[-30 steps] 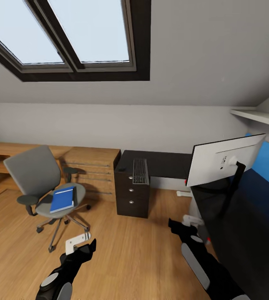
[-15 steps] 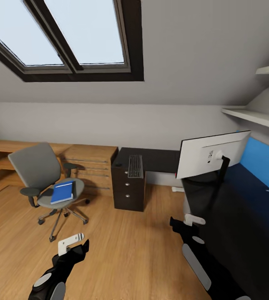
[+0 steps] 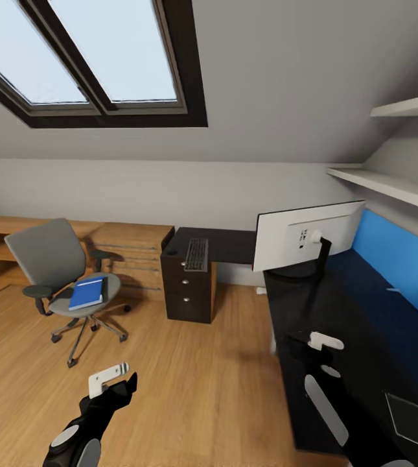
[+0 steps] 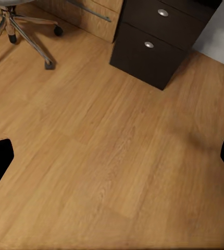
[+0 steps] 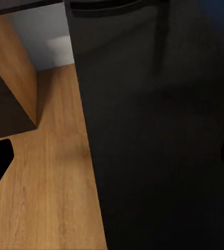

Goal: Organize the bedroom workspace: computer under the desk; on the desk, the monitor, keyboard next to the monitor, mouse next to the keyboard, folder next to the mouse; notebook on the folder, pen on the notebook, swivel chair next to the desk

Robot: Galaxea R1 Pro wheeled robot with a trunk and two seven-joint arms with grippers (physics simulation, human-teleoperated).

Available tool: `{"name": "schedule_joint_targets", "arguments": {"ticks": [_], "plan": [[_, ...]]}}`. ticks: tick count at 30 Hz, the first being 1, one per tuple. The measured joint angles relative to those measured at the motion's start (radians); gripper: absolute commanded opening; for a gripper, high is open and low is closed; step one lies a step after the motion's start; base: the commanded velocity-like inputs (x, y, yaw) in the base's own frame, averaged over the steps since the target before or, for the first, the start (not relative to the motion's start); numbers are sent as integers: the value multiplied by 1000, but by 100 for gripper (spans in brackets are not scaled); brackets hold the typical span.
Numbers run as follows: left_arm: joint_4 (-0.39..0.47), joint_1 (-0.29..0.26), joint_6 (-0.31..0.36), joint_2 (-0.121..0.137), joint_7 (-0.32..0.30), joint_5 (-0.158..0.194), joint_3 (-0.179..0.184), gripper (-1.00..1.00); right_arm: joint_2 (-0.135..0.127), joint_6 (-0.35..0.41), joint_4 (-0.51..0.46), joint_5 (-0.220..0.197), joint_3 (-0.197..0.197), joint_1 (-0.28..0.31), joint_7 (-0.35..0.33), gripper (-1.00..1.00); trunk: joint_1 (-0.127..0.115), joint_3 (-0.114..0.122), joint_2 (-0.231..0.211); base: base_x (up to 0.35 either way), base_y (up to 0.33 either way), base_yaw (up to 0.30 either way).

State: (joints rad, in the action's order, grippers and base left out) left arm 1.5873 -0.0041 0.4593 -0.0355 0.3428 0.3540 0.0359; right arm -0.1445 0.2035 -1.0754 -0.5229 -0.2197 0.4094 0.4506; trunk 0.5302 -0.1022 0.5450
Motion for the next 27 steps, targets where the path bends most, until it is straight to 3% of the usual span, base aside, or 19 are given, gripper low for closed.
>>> {"name": "schedule_joint_targets", "arguments": {"ticks": [3,11,19,21,24,27], "plan": [[0,0,0,0,0,0,-15,100,-7,-1,3,1,25,0,-1,100,0,0,0,-158,-307,0],[2,0,0,0,0,0,-28,100,-11,-1,6,4,38,0,1,100,0,0,0,-158,-307,-8],[4,0,-1,0,0,0,-29,100,-24,-1,38,4,44,-1,3,100,0,0,0,-154,-308,-215],[5,0,0,-1,-1,1,-28,100,-30,-42,96,3,56,0,1,100,0,0,0,-75,-306,-292],[6,0,1,0,-1,1,-28,100,-30,-77,111,5,57,0,-1,100,0,0,0,-33,-240,-181],[6,0,5,-1,-1,1,-27,100,-30,-114,120,43,53,1,-3,100,0,0,0,-10,-91,-55]]}}
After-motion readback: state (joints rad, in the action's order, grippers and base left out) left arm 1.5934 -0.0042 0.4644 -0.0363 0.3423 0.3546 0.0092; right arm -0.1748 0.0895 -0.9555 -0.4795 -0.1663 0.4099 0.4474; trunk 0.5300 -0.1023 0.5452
